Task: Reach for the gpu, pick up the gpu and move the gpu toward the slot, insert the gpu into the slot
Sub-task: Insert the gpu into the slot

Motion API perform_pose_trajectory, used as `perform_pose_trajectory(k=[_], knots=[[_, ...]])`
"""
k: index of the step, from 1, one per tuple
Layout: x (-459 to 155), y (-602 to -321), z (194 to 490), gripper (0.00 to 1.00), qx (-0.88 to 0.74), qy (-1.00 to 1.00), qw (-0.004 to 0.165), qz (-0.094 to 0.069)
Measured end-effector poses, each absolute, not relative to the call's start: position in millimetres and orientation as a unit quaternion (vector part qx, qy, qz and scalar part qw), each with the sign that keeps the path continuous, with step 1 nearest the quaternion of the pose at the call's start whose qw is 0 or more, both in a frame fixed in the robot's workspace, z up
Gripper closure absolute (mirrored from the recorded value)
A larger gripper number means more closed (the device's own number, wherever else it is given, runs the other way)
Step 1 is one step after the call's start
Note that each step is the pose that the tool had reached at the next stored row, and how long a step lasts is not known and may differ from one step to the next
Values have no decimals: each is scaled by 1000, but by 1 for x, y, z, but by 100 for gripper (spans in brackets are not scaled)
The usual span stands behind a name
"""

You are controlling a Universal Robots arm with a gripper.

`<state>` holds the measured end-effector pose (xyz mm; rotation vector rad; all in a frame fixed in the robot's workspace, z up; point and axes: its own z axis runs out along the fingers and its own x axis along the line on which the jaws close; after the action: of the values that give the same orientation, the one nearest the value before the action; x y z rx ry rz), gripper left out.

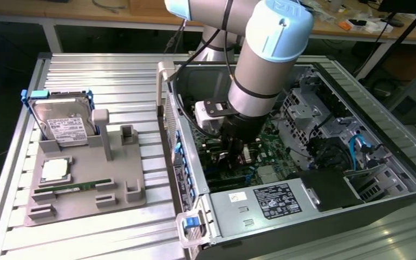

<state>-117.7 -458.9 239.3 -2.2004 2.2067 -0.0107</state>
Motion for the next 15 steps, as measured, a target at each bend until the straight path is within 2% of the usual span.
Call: perform_pose_trajectory(k=[15], knots=[[-118,-454,263,51,-706,708,13,-4]])
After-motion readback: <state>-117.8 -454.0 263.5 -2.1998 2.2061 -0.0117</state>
